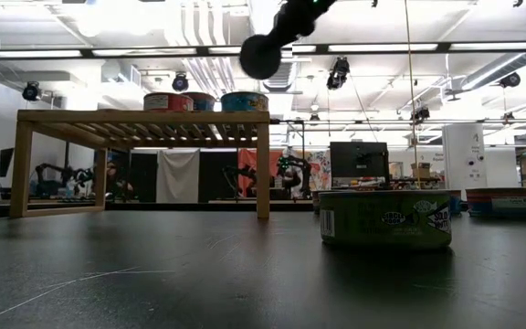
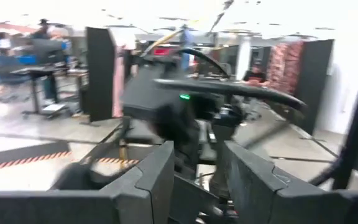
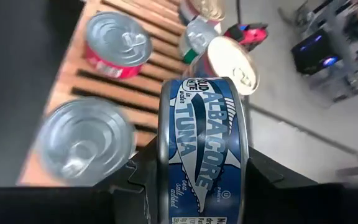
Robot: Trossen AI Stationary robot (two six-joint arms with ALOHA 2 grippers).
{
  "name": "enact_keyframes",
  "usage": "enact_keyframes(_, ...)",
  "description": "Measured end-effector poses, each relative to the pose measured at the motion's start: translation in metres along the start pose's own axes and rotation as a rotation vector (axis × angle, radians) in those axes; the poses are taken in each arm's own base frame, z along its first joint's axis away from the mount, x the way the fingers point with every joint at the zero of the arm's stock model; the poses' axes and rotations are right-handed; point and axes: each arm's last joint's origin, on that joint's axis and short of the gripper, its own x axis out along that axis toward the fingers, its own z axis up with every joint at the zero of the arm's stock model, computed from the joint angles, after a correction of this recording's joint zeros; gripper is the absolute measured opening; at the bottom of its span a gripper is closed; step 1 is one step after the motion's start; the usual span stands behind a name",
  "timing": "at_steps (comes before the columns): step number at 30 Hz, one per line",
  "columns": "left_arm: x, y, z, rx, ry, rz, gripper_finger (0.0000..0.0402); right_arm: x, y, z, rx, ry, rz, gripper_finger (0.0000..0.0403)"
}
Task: Stack canned seafood by type on shelf
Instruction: Stack the blue tuna can on top of the other blue tuna can on the shelf
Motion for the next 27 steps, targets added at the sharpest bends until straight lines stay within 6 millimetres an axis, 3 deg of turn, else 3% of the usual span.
enact_keyframes(7, -0.022, 0.027, -0.003, -0.064, 0.011, 0.063, 0.0118, 0.041, -0.003, -0.006, -0.170, 0.018, -0.070, 0.0129)
enact_keyframes(12, -0.038, 0.029, 0.003, -0.100, -0.100, 0.001, 0.0118, 0.061, -0.002, -0.016, -0.179, 0.088, -0.097, 0.0129)
enact_keyframes(19, -0.055, 0.020, 0.011, -0.104, -0.239, -0.042, 0.0118, 0.071, -0.006, -0.020, -0.176, 0.119, -0.147, 0.0129)
enact_keyframes(27, -0.065, 0.018, 0.008, -0.125, -0.270, 0.051, 0.0118, 0.075, -0.008, -0.019, -0.167, 0.086, -0.199, 0.0129)
